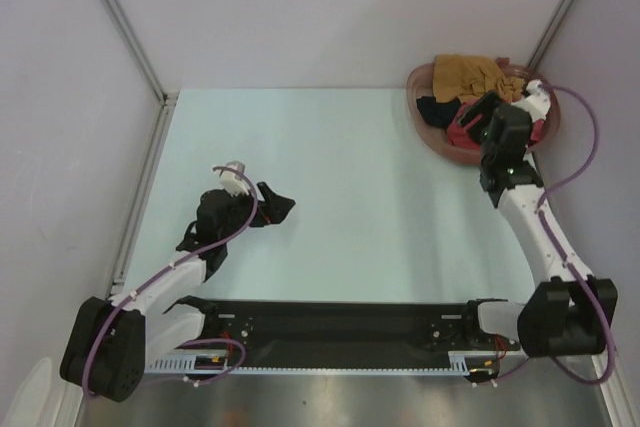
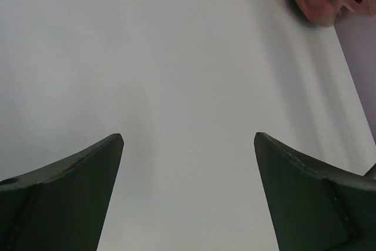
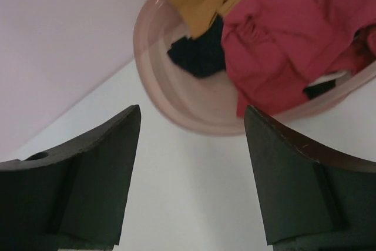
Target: Fold and stack the tank tops
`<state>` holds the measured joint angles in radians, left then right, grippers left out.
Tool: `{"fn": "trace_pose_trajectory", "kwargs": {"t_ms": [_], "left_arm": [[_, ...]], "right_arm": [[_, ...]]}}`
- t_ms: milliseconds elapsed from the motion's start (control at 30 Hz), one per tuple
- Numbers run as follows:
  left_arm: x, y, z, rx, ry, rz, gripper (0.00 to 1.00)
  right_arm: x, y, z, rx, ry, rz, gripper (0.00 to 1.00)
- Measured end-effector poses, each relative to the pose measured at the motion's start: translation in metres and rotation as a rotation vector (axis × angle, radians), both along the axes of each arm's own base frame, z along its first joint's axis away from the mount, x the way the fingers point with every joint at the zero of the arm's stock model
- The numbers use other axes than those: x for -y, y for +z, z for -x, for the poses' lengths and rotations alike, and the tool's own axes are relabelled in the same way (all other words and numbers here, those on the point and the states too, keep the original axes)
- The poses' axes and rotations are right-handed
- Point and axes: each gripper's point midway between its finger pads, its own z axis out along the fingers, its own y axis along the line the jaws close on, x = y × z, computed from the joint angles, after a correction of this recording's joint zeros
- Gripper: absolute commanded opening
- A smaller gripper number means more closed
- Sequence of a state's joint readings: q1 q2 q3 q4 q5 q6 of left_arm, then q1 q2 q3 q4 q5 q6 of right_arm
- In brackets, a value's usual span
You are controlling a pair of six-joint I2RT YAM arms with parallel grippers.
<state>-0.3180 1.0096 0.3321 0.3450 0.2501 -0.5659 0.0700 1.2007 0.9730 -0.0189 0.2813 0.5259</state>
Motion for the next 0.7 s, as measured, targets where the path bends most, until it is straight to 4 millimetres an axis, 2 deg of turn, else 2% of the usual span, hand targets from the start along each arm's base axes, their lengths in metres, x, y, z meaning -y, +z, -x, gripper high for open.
{"fn": "trace_pose_trajectory", "kwargs": {"t_ms": [33,100,200,267,333,500,600,700], "left_arm": [[0.002,0.000,0.000,0.000,-0.003,-0.004,1.00],[0.003,0.000,0.000,0.004,-0.006,-0.012,1.00],[0.004,-0.001,-0.001,0.007,-0.008,-0.023,1.00],[0.004,-0.002,-0.001,0.004,-0.007,-0.028,1.00],[0.005,-0.004,-0.001,-0.001,-0.008,-0.034,1.00],[0.006,-0.005,-0.004,-0.009,-0.009,-0.044,1.00],[0.007,-0.006,-0.004,-0.012,-0.011,-0.046,1.00],[0.008,-0.006,-0.005,-0.015,-0.014,-0.047,1.00]], "right_arm": [[0.011,0.012,-0.013,0.017,-0.029,0.001,0.75],[0.036,0.017,-0.038,0.008,-0.089,0.004,0.75],[0.056,-0.004,-0.070,-0.082,-0.145,0.014,0.79],[0.061,-0.019,-0.096,-0.137,-0.161,0.024,0.85],[0.066,-0.035,-0.123,-0.192,-0.175,0.044,0.88],[0.079,-0.074,-0.164,-0.303,-0.215,0.106,0.86],[0.089,-0.091,-0.185,-0.345,-0.235,0.130,0.86],[0.098,-0.103,-0.205,-0.366,-0.246,0.134,0.78]]}}
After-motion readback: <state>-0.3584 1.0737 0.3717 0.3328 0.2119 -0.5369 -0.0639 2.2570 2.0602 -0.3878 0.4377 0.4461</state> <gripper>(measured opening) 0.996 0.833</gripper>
